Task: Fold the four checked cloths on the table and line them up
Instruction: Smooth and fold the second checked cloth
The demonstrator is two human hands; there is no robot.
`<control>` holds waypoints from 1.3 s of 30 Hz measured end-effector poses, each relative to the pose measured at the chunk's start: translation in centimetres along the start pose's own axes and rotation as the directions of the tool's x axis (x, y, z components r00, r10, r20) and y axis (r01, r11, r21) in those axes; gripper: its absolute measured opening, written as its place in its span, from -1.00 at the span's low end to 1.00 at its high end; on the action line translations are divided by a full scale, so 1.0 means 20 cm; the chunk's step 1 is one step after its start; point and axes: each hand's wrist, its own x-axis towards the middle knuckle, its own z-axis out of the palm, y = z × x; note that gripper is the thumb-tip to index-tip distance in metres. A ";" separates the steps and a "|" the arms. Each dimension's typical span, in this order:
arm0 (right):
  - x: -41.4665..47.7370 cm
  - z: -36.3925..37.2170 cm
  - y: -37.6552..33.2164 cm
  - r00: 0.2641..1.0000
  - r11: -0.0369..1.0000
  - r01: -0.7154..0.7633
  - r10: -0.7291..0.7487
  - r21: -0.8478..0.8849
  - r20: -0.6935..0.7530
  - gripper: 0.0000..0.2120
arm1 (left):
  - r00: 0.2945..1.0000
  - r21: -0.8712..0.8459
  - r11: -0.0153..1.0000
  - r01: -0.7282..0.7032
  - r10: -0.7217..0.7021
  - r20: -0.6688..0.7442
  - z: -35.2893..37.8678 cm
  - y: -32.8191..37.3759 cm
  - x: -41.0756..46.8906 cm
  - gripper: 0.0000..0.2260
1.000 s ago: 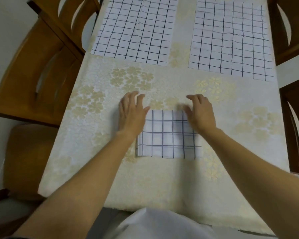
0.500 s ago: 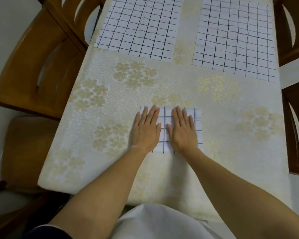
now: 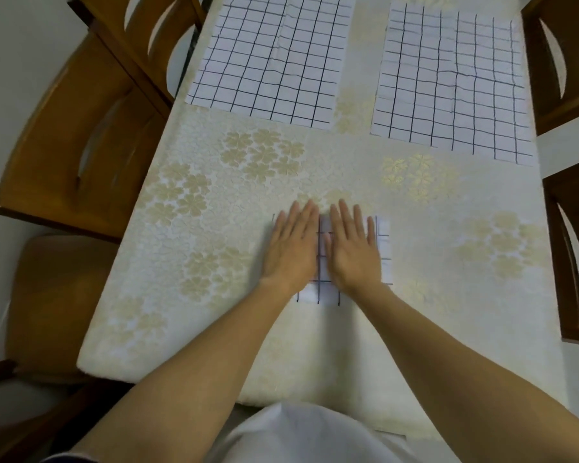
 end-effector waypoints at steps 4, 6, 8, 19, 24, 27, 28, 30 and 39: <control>-0.04 0.08 0.06 0.994 0.998 -0.009 0.015 -0.059 0.104 -0.39 | 0.995 0.051 0.999 -0.016 0.010 0.103 0.08 -0.02 -0.01 -0.46; -0.04 0.06 0.13 0.993 0.995 -0.026 0.037 -0.099 0.108 -0.37 | 0.997 0.070 0.998 0.001 -0.006 0.072 0.10 -0.07 -0.03 -0.43; -0.02 0.02 0.20 0.988 0.990 -0.090 0.102 -0.105 0.115 -0.34 | 0.998 0.066 0.998 0.021 -0.025 0.065 0.08 -0.10 -0.03 -0.39; 0.29 -0.19 0.29 0.996 0.993 -0.076 0.071 -0.088 -0.060 -0.62 | 0.983 0.068 0.984 -0.164 0.158 0.089 0.07 0.00 0.00 -0.46; 0.34 -0.28 0.33 0.964 0.971 -0.164 0.195 -0.171 0.181 -0.41 | 0.991 -0.009 0.993 -0.118 0.119 0.059 0.10 -0.02 -0.02 -0.45; 0.33 -0.34 0.39 0.936 0.971 -0.230 0.202 0.068 0.288 -0.51 | 0.991 -0.001 0.992 -0.124 0.124 0.045 0.10 -0.02 -0.01 -0.43; 0.31 -0.37 0.41 0.926 0.946 -0.274 0.211 0.175 0.314 -0.50 | 0.992 -0.003 0.993 -0.120 0.120 0.045 0.11 -0.02 -0.01 -0.43; 0.24 -0.38 0.43 0.921 0.867 -0.348 0.247 0.355 0.300 -0.52 | 0.992 -0.008 0.994 -0.113 0.113 0.047 0.12 -0.02 -0.01 -0.43; -0.20 -0.20 0.26 0.861 0.720 -0.487 0.491 0.495 0.133 -0.64 | 0.993 -0.001 0.995 -0.104 0.104 0.051 0.13 -0.01 -0.01 -0.43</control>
